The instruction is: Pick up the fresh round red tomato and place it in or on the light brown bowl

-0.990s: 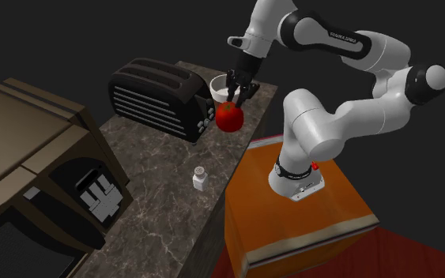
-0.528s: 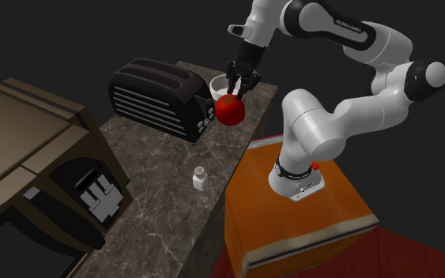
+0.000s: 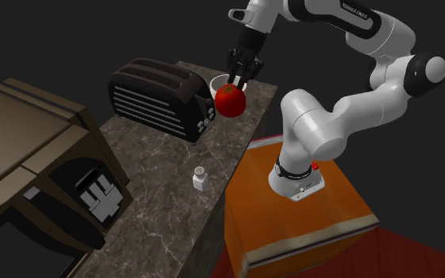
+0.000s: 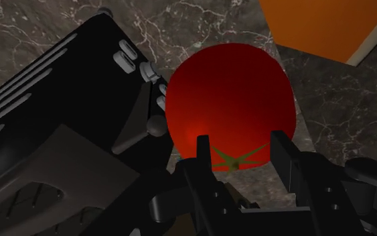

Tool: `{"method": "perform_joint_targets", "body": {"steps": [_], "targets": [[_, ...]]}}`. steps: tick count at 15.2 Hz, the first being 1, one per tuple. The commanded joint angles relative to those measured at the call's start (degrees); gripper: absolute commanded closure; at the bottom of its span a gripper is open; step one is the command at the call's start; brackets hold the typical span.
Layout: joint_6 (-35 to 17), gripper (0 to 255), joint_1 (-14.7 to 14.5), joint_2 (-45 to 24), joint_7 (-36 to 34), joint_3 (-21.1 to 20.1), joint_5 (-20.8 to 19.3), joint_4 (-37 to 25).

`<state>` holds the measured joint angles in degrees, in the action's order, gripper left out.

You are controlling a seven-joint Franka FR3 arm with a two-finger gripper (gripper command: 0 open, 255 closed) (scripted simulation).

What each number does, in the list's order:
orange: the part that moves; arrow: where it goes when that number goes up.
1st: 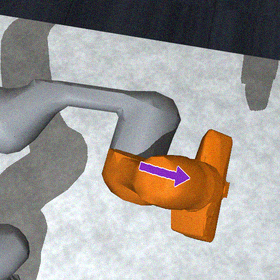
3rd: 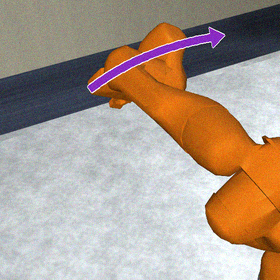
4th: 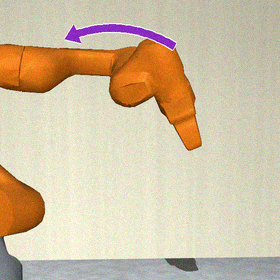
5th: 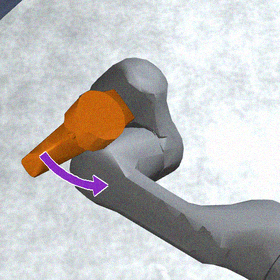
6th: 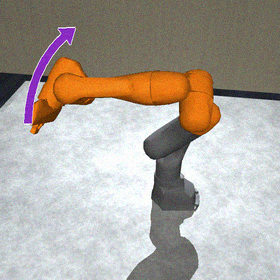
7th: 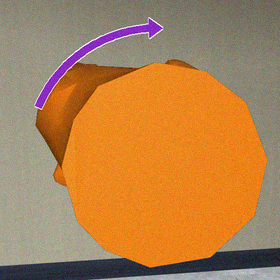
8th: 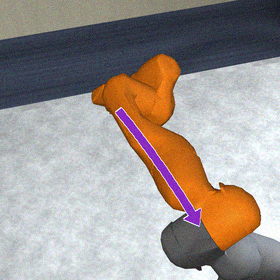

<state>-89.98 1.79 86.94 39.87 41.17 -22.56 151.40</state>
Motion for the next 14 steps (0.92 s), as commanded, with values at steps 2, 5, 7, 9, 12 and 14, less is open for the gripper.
{"method": "perform_joint_targets", "body": {"steps": [2, 5, 7, 9, 12, 14], "targets": [[1.45, 255, -1.13, -1.91, 1.94, 1.7, -1.18, -4.27], [3.3, 255, -2.79, -4.36, 5.0, 4.56, -3.17, -10.14], [4.54, 255, -4.16, -6.0, 7.0, 6.36, -4.35, -14.25], [5.81, 255, -5.71, -7.64, 9.01, 8.09, -5.42, -18.53], [7.78, 255, -8.39, -10.11, 12.04, 10.64, -6.86, -25.29], [9.15, 255, -10.4, -11.77, 14.1, 12.34, -7.72, -30.05]]}}
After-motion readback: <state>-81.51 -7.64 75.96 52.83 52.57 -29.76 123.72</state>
